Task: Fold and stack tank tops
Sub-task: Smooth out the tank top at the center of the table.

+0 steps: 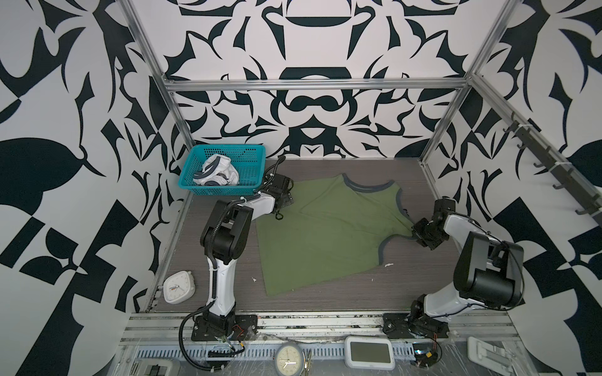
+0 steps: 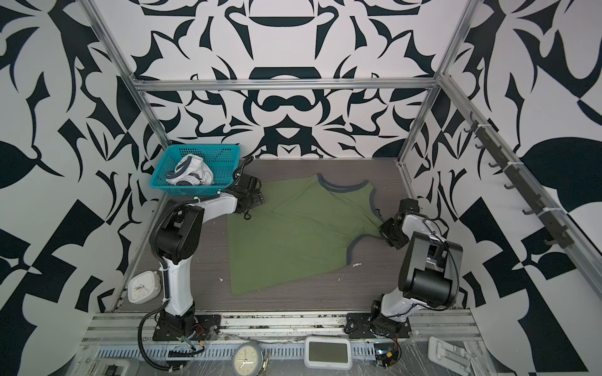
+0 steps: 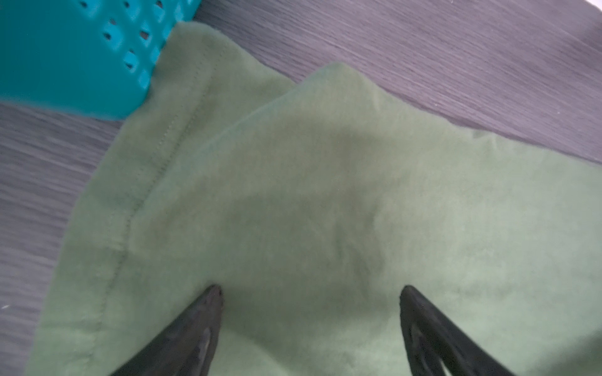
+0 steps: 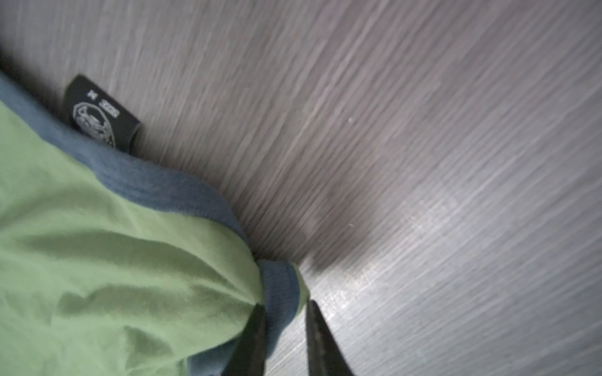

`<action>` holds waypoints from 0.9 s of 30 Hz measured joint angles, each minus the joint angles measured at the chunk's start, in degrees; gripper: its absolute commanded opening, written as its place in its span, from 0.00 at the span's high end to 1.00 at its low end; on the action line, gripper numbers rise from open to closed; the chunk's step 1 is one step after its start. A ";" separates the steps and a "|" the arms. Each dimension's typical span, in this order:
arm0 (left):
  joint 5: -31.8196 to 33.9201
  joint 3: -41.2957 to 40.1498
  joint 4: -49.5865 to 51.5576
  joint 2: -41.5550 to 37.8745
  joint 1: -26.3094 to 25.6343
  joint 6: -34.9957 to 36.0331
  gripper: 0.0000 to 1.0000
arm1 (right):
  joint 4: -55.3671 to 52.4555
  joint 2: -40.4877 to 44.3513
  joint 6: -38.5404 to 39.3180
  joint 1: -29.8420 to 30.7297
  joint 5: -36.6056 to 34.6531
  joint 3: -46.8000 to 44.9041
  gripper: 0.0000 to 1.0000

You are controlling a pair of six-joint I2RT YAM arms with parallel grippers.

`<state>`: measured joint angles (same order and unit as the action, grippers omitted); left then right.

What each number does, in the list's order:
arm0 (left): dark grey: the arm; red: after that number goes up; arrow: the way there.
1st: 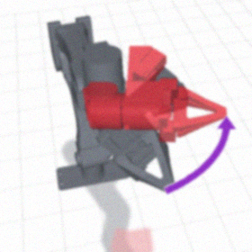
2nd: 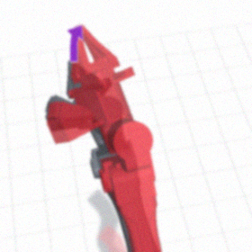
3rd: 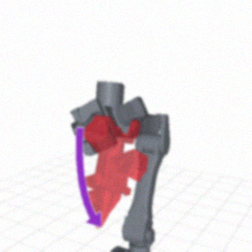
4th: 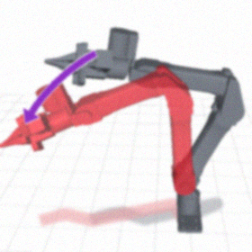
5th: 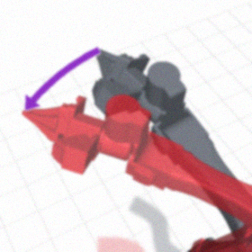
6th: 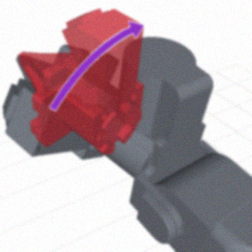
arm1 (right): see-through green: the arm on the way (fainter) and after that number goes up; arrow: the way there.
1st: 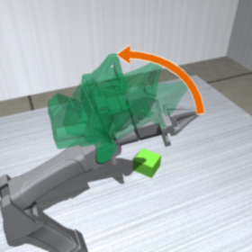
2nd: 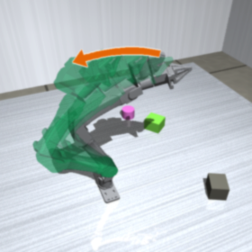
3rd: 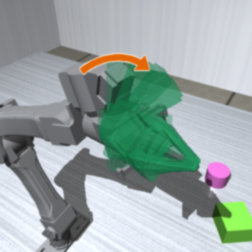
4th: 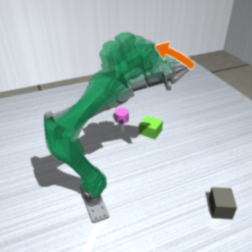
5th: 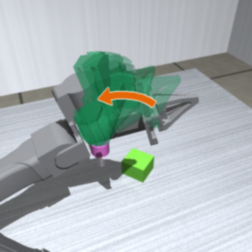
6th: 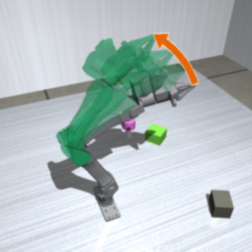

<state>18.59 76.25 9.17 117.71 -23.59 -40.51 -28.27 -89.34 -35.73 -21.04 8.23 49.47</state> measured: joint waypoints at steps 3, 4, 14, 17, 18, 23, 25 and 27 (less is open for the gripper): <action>0.04 0.00 0.00 0.00 0.00 0.00 0.12 | 0.00 -0.22 0.17 0.00 0.09 -0.09 0.92; 0.04 0.00 0.00 0.00 0.00 0.00 0.12 | 0.02 -0.33 0.26 0.00 0.09 -0.09 0.95; 0.09 -0.15 -0.20 -0.02 0.00 0.00 0.12 | 3.80 6.84 -3.41 -4.35 4.42 -2.08 1.00; 0.11 -0.42 -0.52 -0.11 0.00 0.00 0.12 | 7.76 9.99 -6.16 -4.90 7.15 -2.08 1.00; 0.13 -0.52 -0.66 -0.15 0.00 0.00 0.12 | 9.44 10.36 -7.04 -4.90 8.11 -2.05 1.00; 0.11 -0.66 -0.85 -0.22 0.00 0.00 0.12 | 14.51 9.49 -11.56 -4.74 11.39 -1.97 1.00; 0.13 -0.70 -0.90 -0.22 0.00 0.00 0.12 | 15.78 8.74 -13.49 -4.74 12.31 -1.97 1.00; 0.13 -0.74 -0.98 -0.24 0.00 0.00 0.12 | 16.94 8.26 -15.23 -4.79 13.07 -2.10 1.00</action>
<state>18.72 75.50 8.19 117.47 -23.59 -40.51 -11.33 -81.08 -50.96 -25.82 21.30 47.37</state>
